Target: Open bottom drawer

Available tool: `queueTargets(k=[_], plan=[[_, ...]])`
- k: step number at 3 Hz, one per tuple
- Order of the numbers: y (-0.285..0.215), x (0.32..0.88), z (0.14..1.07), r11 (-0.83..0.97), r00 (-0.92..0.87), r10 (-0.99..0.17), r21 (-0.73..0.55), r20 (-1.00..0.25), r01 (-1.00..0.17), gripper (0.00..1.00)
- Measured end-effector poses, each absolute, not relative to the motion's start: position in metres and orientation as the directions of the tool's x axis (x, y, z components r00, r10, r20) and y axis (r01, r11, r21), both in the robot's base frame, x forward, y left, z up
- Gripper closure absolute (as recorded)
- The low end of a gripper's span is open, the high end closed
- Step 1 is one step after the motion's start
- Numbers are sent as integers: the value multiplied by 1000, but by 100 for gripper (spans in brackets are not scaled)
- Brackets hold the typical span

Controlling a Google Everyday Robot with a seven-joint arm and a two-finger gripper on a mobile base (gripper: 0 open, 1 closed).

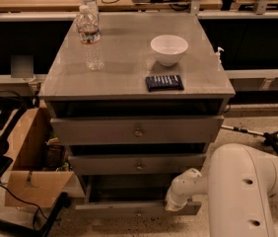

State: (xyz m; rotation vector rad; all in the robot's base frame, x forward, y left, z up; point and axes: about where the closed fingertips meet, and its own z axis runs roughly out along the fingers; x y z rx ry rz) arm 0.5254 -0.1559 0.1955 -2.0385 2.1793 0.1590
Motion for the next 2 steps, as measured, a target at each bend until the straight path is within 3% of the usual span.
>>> queueTargets(k=[2], plan=[[-157,501,199,56,-61,-980,30,-188,-998,100]])
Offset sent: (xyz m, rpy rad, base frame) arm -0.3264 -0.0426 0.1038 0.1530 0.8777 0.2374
